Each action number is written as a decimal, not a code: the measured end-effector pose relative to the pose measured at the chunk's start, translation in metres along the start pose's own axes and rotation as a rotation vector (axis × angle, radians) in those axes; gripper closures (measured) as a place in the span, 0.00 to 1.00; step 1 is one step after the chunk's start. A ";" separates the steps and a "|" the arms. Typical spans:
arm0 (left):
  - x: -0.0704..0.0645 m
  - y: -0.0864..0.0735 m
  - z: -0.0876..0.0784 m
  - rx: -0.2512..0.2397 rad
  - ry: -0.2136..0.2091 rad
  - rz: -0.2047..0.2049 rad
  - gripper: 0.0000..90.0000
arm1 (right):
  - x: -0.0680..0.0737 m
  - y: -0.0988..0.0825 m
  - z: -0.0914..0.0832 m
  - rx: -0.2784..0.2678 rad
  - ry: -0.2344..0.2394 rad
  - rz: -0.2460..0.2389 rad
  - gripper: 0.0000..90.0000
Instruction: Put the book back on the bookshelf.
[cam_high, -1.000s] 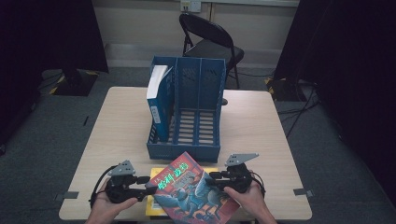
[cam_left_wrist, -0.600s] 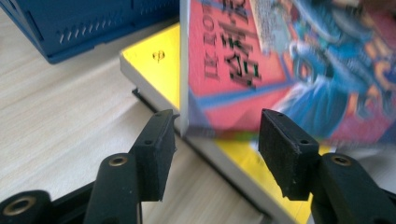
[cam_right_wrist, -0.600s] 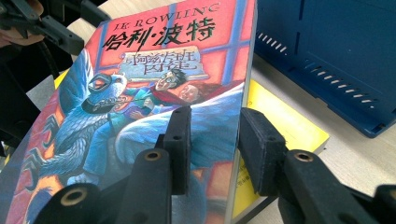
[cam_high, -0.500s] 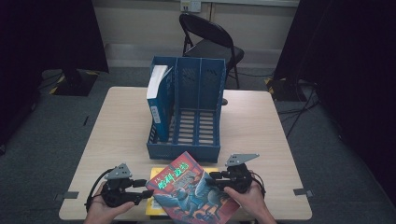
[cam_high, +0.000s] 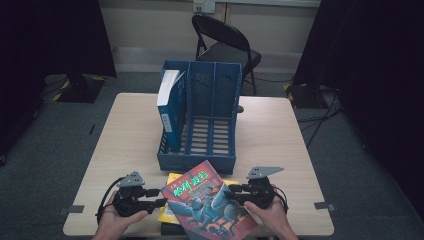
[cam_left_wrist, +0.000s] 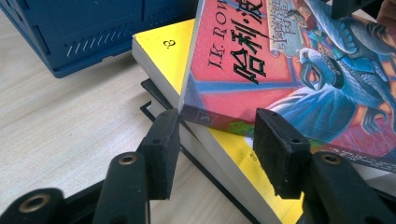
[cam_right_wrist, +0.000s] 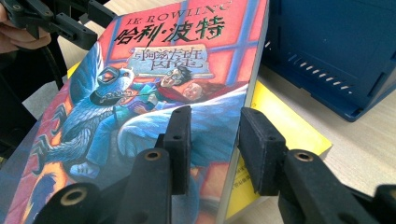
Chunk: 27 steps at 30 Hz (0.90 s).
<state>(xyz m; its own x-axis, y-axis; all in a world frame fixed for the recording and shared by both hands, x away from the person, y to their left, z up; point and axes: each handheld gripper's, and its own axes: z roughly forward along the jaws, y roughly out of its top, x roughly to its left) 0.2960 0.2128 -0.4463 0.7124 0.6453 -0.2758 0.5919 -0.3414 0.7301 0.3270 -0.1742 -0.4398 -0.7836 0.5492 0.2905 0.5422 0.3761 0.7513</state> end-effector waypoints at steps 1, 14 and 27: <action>-0.001 0.000 0.000 -0.001 0.004 0.007 0.57 | 0.001 0.000 0.000 -0.002 -0.005 0.004 0.72; 0.000 0.017 0.008 -0.003 0.044 0.026 0.61 | 0.013 -0.013 -0.011 -0.005 -0.018 0.004 0.71; 0.002 0.034 0.022 -0.011 0.101 -0.004 0.57 | 0.012 -0.013 -0.014 0.003 -0.003 0.015 0.55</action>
<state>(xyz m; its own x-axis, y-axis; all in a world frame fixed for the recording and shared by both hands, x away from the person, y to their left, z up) 0.3257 0.1874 -0.4354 0.6685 0.7121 -0.2146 0.5897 -0.3316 0.7364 0.3057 -0.1831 -0.4380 -0.7743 0.5572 0.2998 0.5548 0.3699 0.7452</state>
